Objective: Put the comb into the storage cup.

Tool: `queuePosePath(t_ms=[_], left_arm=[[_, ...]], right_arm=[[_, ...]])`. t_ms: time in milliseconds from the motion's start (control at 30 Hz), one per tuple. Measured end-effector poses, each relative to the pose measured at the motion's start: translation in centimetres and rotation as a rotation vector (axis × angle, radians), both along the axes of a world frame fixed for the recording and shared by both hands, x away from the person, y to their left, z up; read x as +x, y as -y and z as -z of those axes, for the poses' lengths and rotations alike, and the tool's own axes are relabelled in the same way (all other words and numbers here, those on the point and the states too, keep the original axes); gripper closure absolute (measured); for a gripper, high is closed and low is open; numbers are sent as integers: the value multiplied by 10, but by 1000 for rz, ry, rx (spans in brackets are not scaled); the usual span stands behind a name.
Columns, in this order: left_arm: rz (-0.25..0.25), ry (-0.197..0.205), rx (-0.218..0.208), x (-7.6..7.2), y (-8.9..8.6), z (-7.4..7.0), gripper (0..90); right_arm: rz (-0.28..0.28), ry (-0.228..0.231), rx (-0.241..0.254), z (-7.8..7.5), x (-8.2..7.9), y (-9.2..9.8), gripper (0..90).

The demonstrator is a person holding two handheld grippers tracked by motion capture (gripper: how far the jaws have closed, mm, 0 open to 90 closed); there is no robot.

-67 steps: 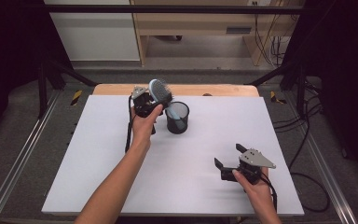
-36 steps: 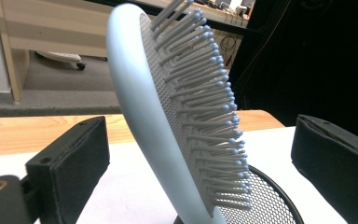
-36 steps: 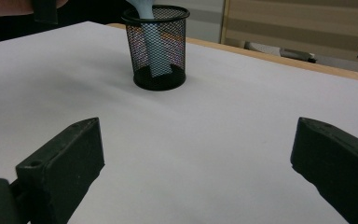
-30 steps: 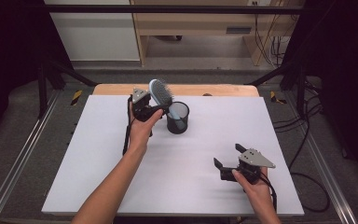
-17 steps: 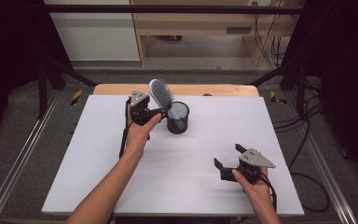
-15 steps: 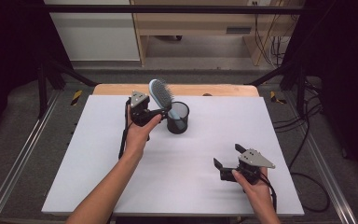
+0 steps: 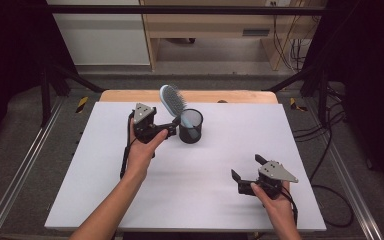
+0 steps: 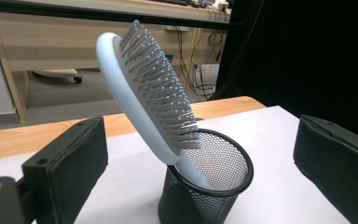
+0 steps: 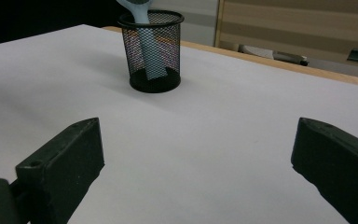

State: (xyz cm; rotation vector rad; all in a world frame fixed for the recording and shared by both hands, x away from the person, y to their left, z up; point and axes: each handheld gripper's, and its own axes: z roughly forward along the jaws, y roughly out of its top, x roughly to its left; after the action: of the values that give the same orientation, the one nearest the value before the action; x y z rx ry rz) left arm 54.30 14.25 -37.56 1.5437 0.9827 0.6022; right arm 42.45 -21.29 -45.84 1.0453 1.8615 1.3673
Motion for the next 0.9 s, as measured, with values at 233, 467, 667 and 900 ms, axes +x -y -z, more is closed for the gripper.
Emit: queuePosePath(t_ms=[233, 467, 667, 900], left_arm=[[7, 16, 2, -7, -7, -7, 29], [8, 35, -6, -11, -12, -14, 29], [4, 45, 12, -15, -19, -17, 15], [3, 52, 14, -20, -32, -20, 15]], right_arm=[[4, 2, -3, 0, 1, 1, 27], [6, 4, -1, -1, 0, 3, 27], [4, 3, -1, -2, 0, 5, 27], [18, -30, 17, -2, 0, 10, 29]])
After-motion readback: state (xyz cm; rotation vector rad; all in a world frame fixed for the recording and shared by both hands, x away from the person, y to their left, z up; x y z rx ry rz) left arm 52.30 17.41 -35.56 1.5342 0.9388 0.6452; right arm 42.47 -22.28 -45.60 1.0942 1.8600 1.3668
